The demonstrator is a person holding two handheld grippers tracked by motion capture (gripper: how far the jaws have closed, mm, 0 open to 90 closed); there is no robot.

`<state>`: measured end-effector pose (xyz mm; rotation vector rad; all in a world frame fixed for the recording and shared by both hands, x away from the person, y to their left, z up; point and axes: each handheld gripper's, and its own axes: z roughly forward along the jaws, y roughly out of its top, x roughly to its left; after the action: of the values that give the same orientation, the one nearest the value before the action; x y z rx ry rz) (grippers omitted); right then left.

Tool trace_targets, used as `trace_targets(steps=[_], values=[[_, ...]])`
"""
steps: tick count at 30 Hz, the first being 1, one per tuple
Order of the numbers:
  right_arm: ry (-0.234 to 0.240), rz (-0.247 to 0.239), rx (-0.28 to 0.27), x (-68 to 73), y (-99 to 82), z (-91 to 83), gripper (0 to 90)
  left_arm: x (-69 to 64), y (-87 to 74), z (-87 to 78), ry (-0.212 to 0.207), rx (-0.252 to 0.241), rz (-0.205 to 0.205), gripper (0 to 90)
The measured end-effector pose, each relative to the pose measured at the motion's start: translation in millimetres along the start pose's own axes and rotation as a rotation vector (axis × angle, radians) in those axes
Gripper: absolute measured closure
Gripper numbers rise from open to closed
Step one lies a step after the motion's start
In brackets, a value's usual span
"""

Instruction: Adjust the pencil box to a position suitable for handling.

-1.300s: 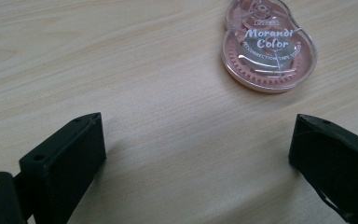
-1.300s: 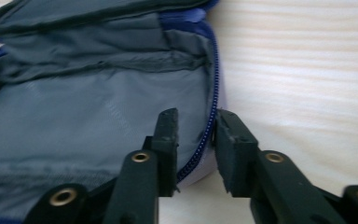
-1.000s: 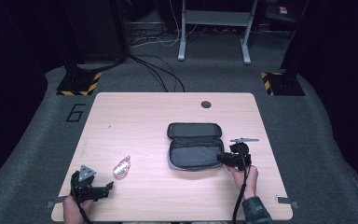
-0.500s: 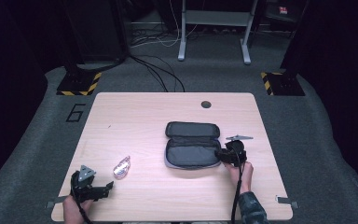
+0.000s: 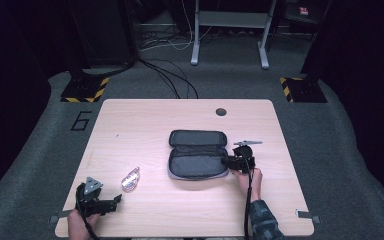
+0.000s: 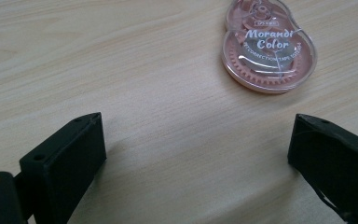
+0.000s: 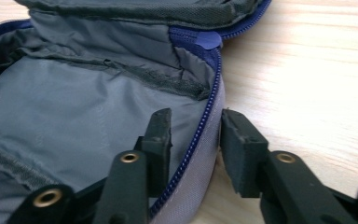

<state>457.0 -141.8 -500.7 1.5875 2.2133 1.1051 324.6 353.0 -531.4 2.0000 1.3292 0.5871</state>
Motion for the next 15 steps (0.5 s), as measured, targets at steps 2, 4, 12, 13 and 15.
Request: trace_targets(steps=[2,4,12,13,15], values=[[0.002,0.002,-0.007,-0.1,0.1,-3.2,52.7,-0.1,0.0,-0.2,0.003,0.001,0.001,4.0],[0.005,0.011,-0.033,-2.4,-0.6,-12.6,42.9,-0.2,0.0,-0.2,0.004,0.000,0.001,4.1],[-0.070,-0.027,-0.088,-22.6,-17.2,-51.3,17.5,-0.2,0.1,-0.1,0.004,0.000,0.001,4.1],[-0.085,-0.034,-0.089,-25.1,-20.5,-55.2,15.3,-0.1,0.1,-0.1,0.003,0.000,0.000,4.1],[-0.106,-0.044,-0.089,-30.4,-27.9,-61.5,12.7,-0.5,0.1,0.3,0.004,-0.005,-0.007,4.1]])
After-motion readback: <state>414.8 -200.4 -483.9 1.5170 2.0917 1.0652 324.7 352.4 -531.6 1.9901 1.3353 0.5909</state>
